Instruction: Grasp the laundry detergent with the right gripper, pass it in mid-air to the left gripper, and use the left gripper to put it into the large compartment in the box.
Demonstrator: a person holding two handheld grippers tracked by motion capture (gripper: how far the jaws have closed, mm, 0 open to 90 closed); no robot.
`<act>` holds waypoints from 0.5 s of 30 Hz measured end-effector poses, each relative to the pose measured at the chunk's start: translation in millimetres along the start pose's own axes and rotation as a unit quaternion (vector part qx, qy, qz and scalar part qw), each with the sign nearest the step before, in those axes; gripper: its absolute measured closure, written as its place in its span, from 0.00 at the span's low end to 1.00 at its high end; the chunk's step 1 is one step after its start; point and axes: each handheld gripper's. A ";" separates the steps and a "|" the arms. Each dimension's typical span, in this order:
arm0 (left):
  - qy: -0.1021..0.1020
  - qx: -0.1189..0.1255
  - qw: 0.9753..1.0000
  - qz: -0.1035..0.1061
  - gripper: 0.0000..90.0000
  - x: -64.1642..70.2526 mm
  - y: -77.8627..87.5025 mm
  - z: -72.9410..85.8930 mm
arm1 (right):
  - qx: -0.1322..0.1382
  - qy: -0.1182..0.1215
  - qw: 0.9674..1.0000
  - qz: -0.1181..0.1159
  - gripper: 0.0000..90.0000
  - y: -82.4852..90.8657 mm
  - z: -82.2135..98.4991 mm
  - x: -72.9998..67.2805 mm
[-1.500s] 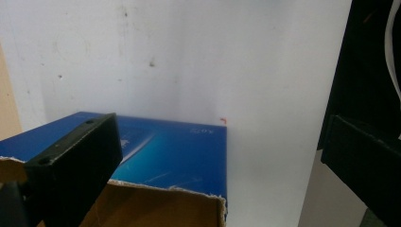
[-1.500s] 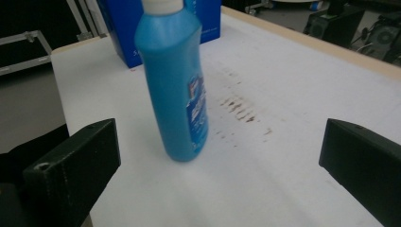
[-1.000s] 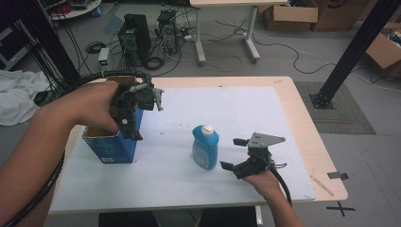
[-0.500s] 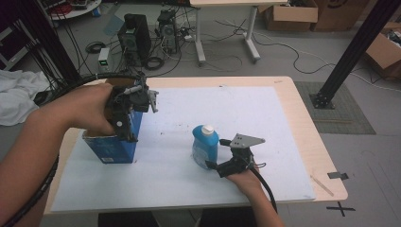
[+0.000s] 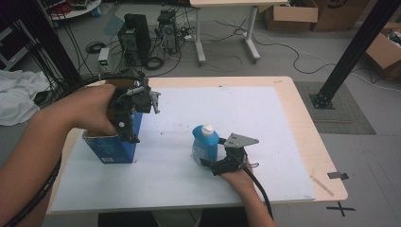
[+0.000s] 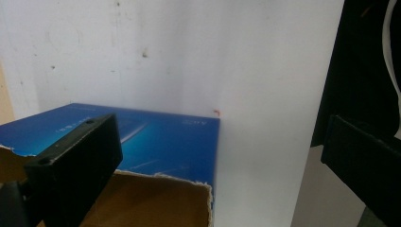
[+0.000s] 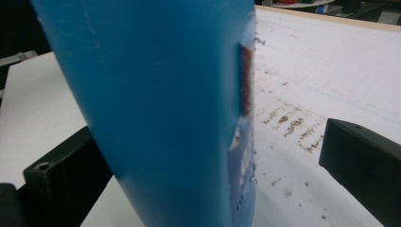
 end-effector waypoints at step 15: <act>0.001 0.002 1.000 0.002 0.00 0.2 -3.7 2.8 | 0.030 -0.011 0.998 0.045 0.00 -9.1 0.6 -13.0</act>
Point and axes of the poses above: each handheld gripper's, and its own axes: y roughly backward along the jaws, z roughly out of its underside, x roughly to its right, and after that the axes turned 9 degrees about z, right-handed
